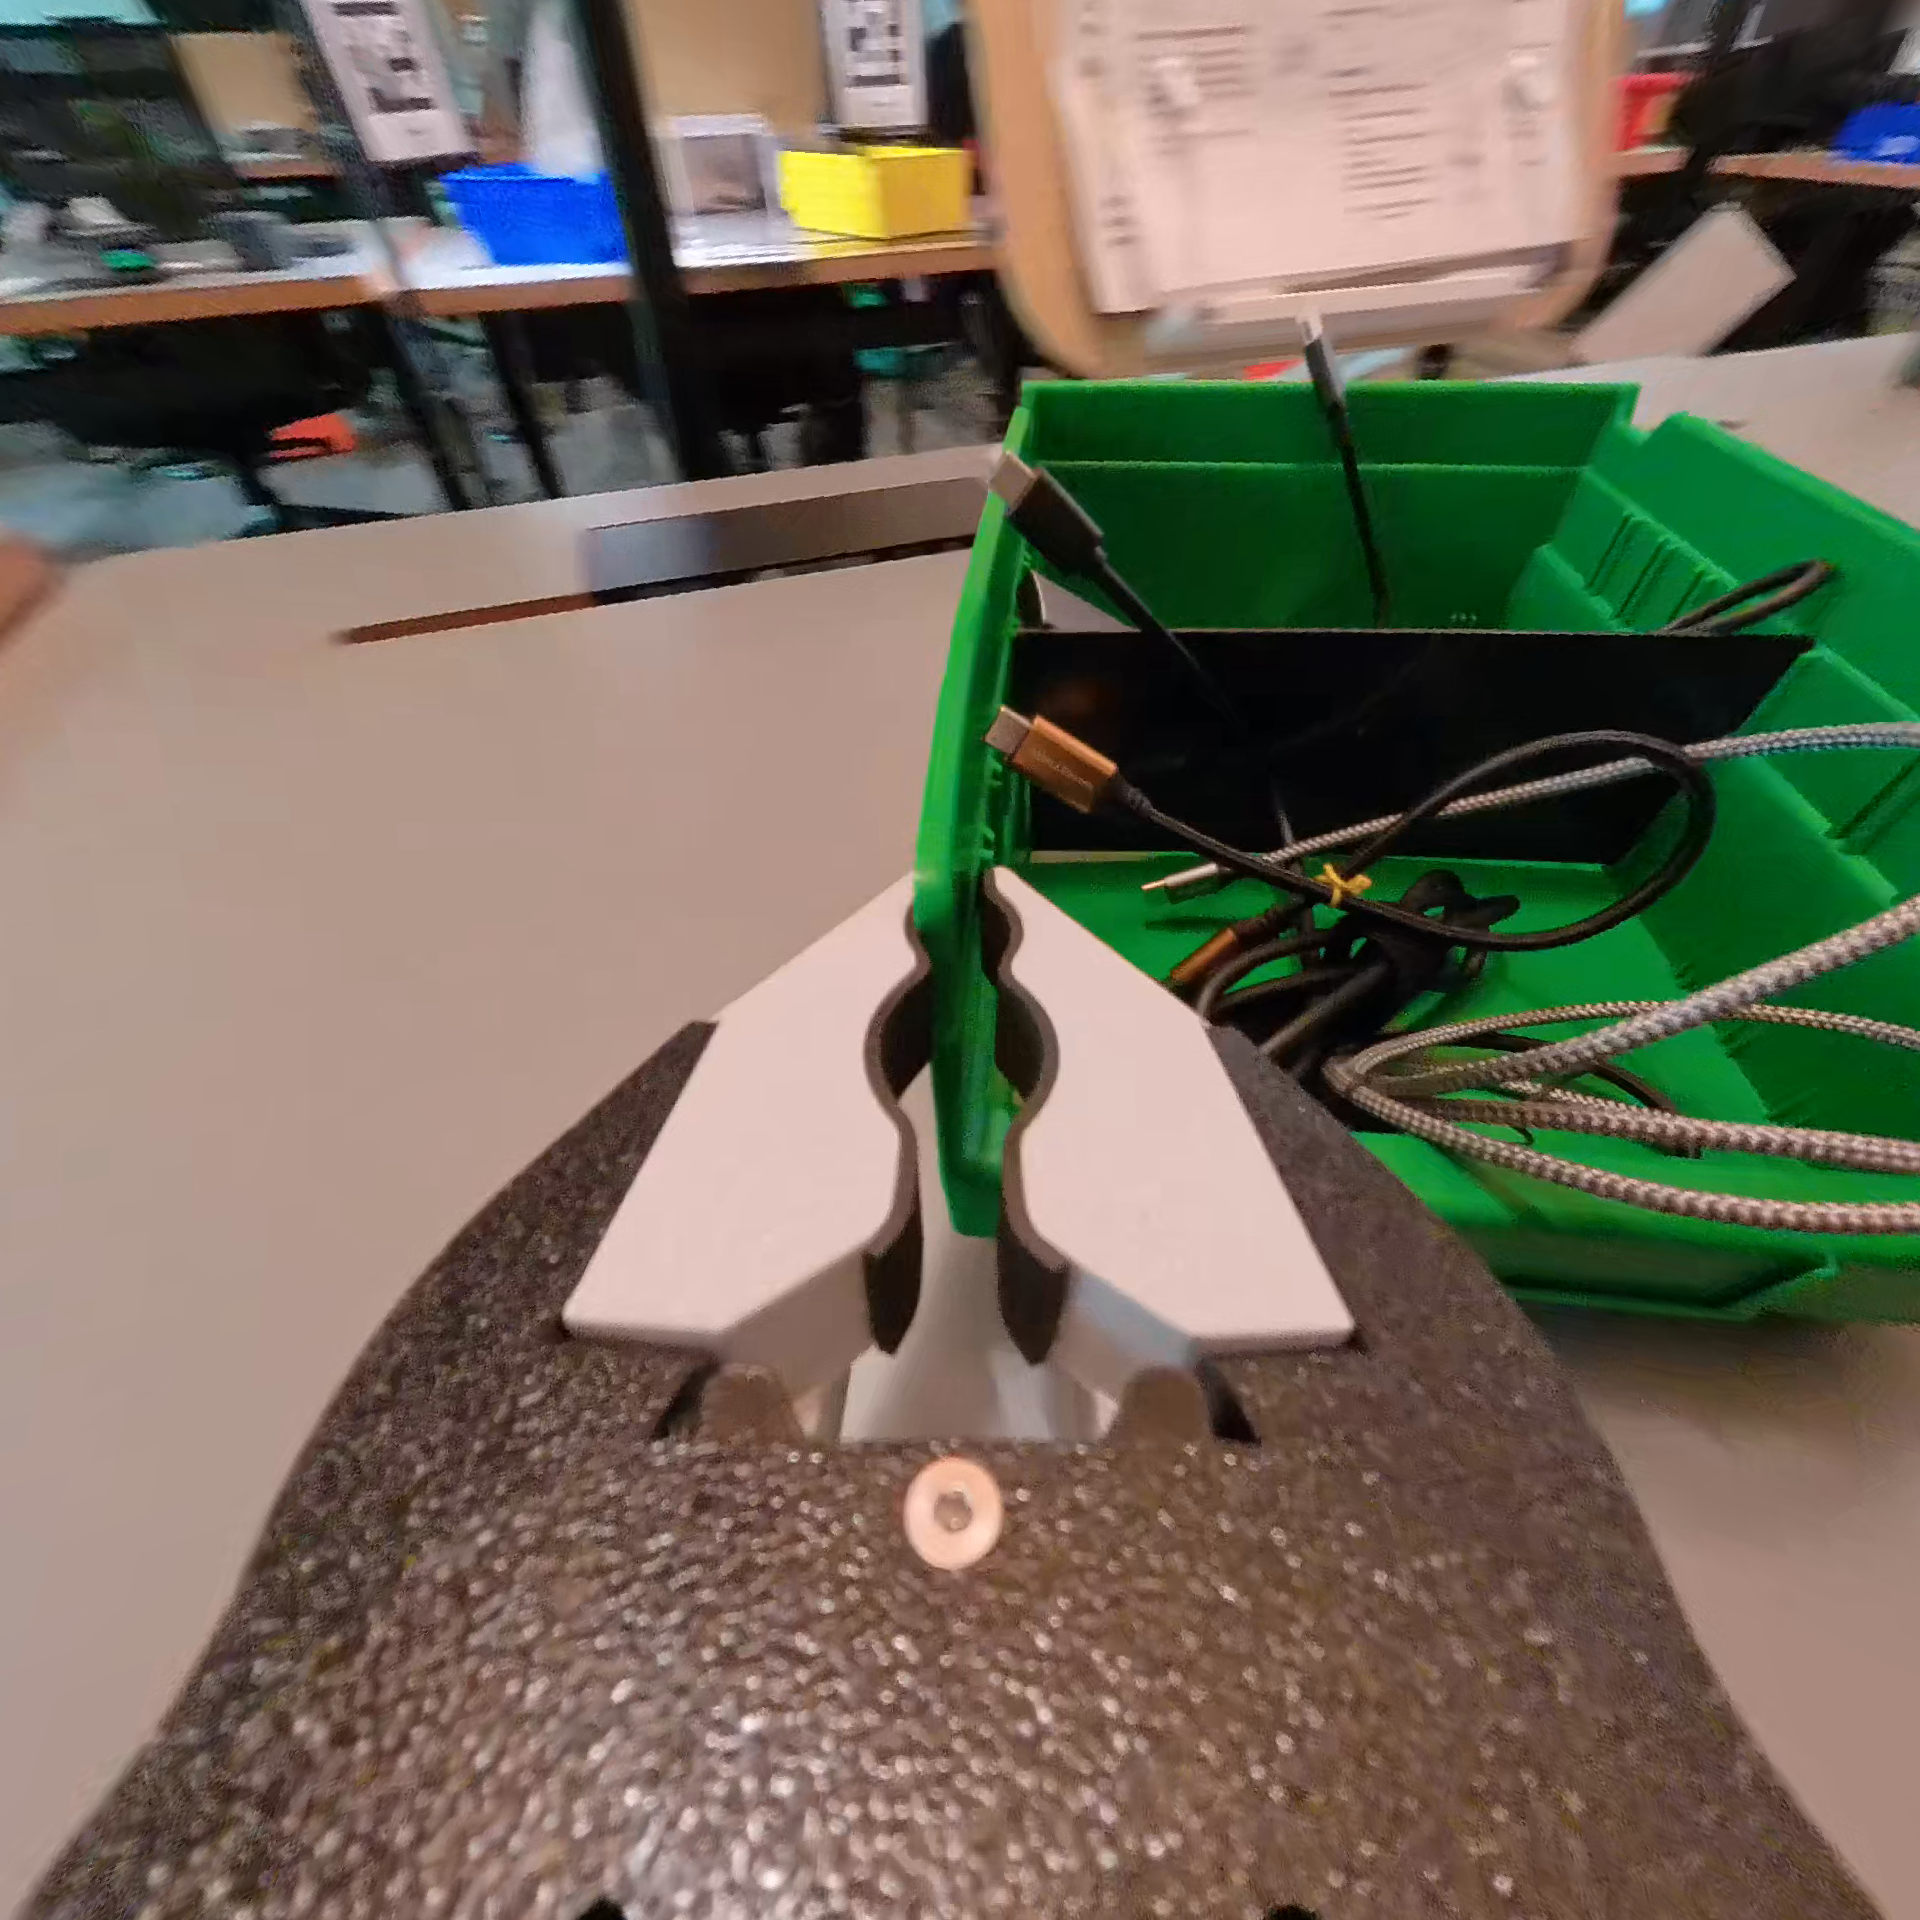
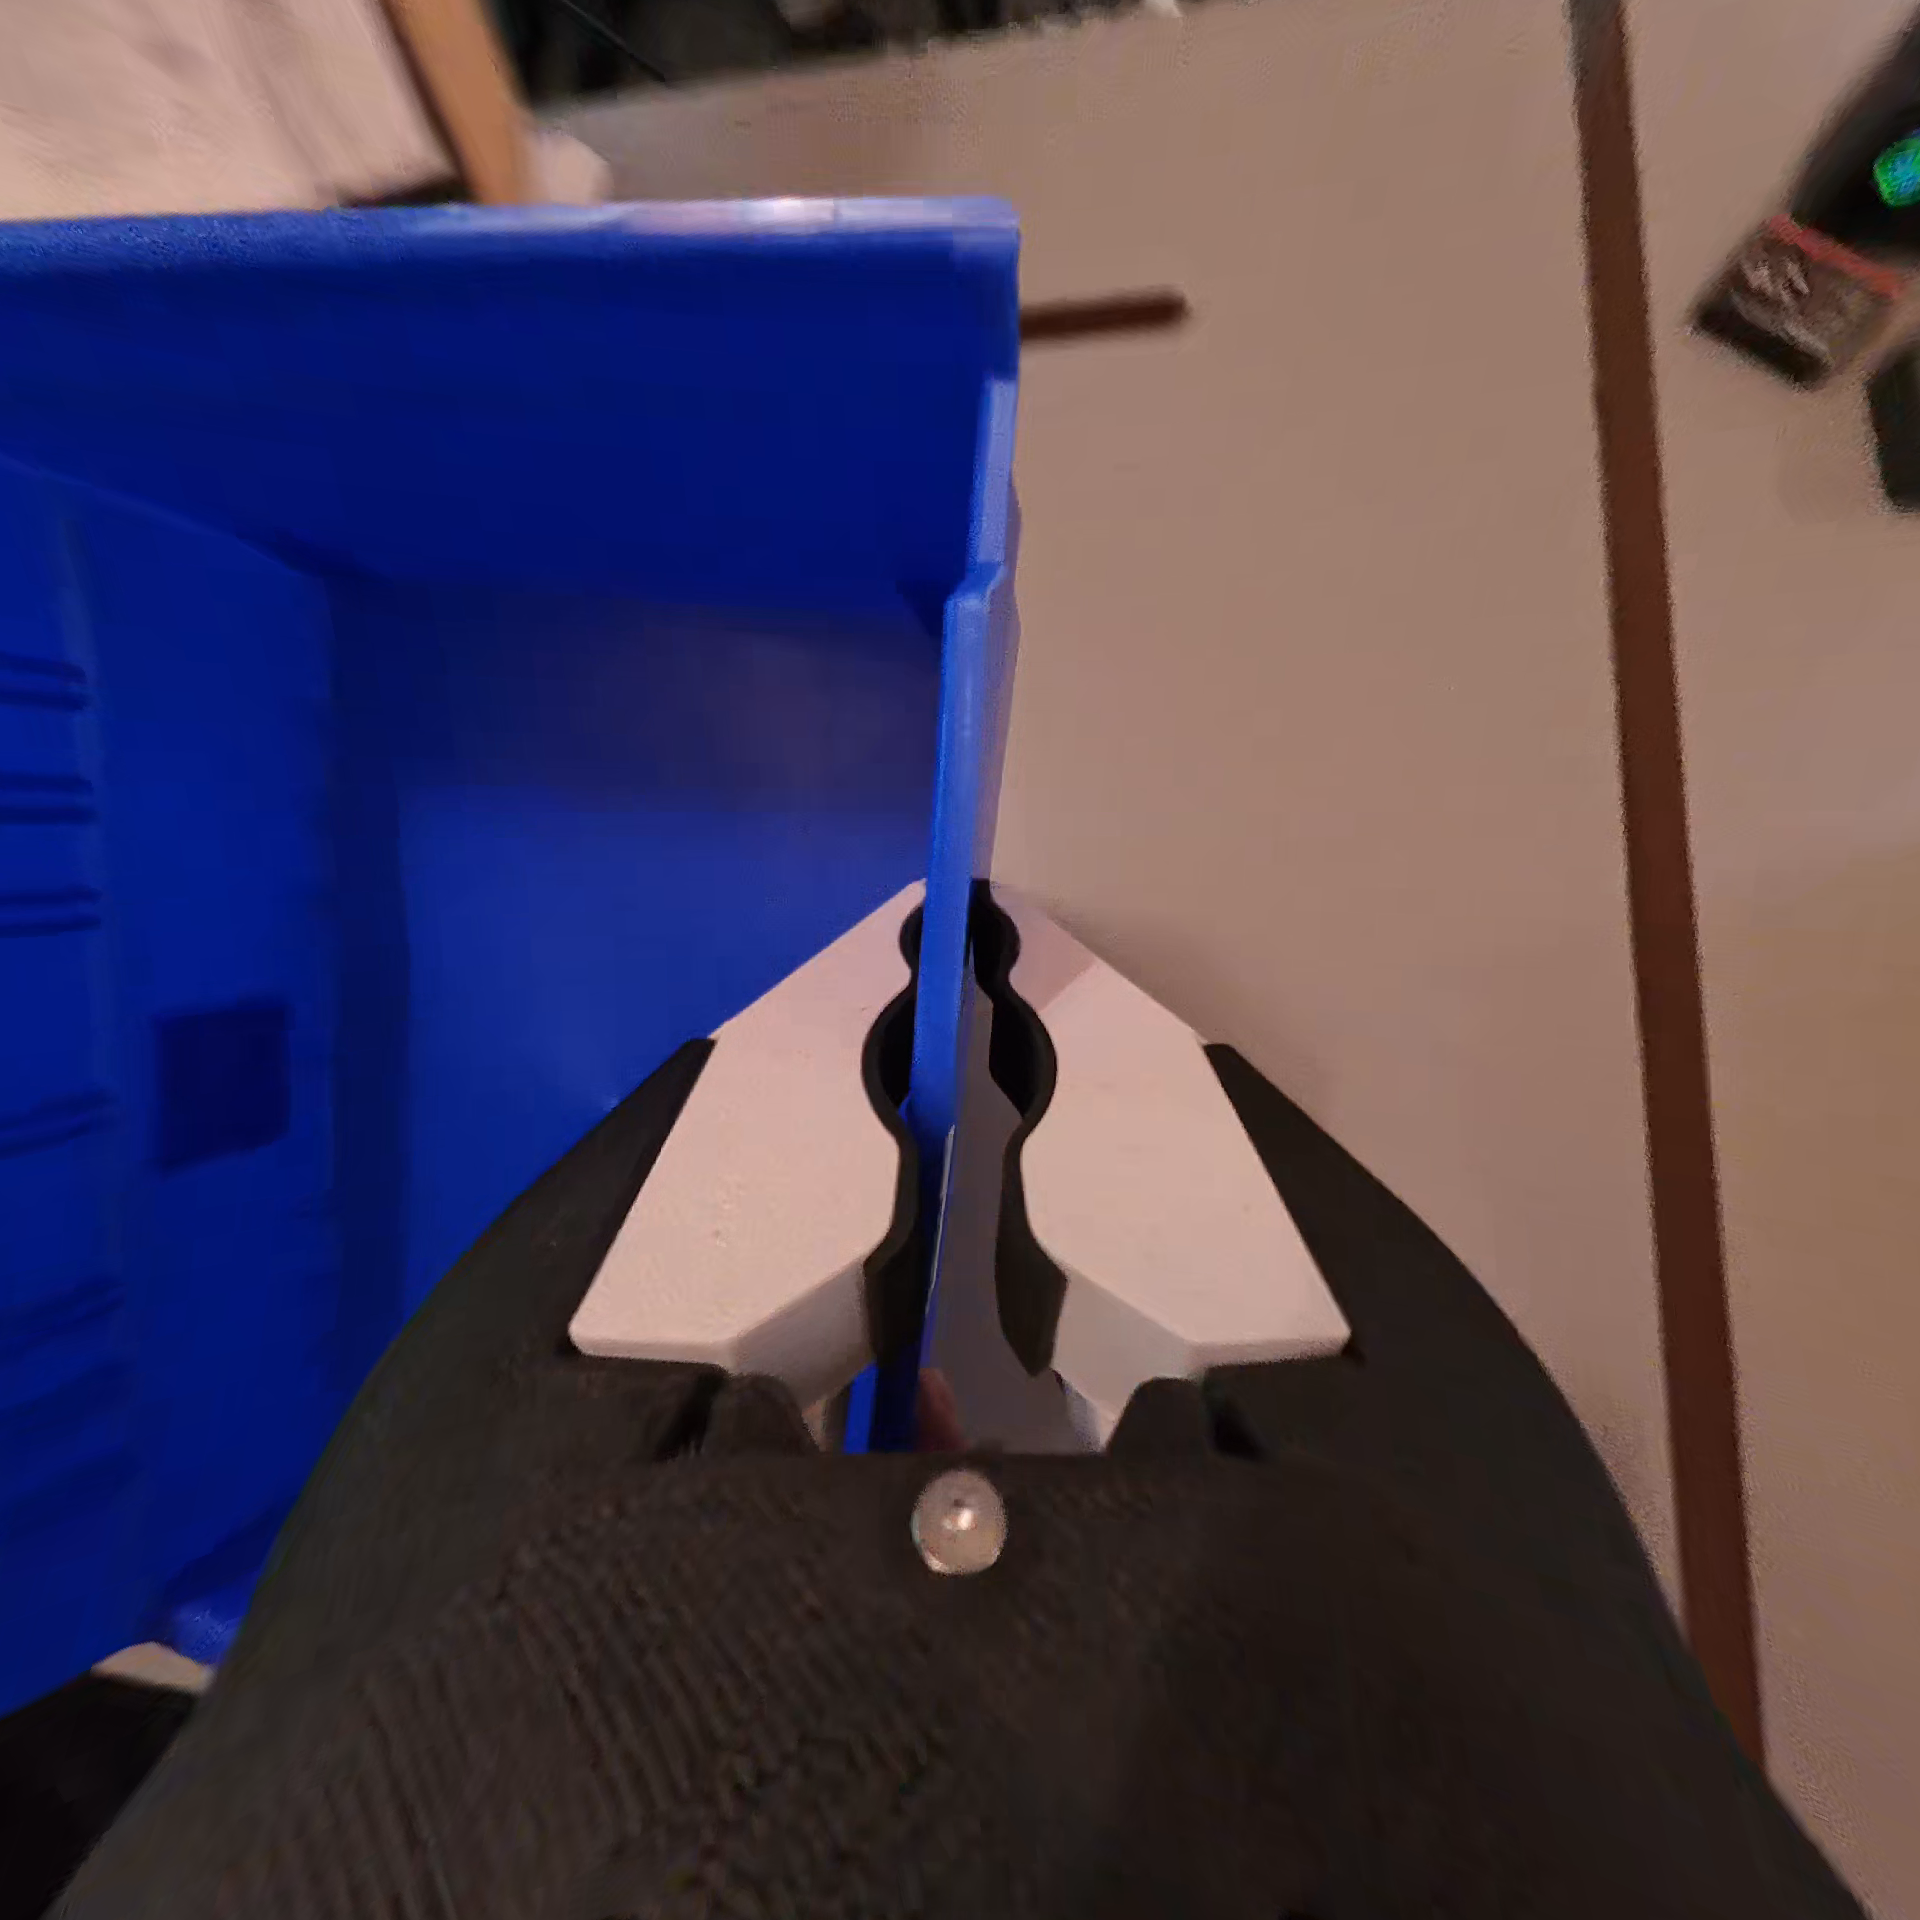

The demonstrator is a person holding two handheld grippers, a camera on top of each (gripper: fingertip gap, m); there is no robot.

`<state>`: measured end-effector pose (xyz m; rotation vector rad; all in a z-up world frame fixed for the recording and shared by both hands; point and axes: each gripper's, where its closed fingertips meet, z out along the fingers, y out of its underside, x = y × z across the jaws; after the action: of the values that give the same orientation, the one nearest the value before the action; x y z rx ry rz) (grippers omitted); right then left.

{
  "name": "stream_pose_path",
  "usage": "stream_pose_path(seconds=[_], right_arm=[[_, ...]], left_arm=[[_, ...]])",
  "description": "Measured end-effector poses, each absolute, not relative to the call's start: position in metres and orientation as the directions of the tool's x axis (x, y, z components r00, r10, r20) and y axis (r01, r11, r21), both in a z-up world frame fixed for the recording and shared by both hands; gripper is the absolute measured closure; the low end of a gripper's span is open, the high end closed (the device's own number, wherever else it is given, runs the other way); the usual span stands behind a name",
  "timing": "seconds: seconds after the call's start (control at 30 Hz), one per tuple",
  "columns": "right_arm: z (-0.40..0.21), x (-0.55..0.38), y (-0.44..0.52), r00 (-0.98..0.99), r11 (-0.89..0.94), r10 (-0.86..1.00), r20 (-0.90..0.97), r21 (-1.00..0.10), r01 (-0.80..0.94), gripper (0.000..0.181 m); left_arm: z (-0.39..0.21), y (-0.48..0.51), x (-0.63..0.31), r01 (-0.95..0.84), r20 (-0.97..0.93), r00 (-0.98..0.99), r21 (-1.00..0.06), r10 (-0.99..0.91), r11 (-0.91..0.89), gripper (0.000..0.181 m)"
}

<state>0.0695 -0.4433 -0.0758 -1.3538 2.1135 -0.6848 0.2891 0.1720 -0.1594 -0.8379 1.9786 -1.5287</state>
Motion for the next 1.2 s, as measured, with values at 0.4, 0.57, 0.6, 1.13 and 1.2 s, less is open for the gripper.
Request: stream_pose_path(seconds=[0.4,0.57,0.6,1.13,1.2], right_arm=[[-0.194,0.037,-0.513,-0.498,0.464,-0.861,-0.101,-0.556,-0.690,0.176],[-0.181,0.068,-0.517,-0.453,0.392,-0.886,-0.103,-0.689,-0.610,0.171],[-0.174,0.070,-0.518,-0.439,0.358,-0.895,-0.080,-0.716,-0.599,0.167],[-0.181,-0.048,-0.422,-0.315,0.131,-0.941,0.127,-0.720,-0.681,0.156],[-0.179,-0.047,-0.438,-0.400,0.167,-0.906,0.142,-0.747,-0.644,0.175]], left_arm=[[-0.160,0.329,0.425,-0.198,-0.082,-0.381,-0.966,-0.921,0.168,0.179],[-0.161,0.336,0.450,-0.216,-0.073,-0.366,-0.963,-0.928,0.161,0.179],[-0.161,0.336,0.451,-0.217,-0.074,-0.369,-0.962,-0.926,0.163,0.179],[-0.091,0.268,0.396,-0.078,-0.108,-0.446,-0.984,-0.889,0.158,0.153],[-0.088,0.224,0.380,-0.079,-0.081,-0.580,-0.985,-0.811,0.155,0.146]])
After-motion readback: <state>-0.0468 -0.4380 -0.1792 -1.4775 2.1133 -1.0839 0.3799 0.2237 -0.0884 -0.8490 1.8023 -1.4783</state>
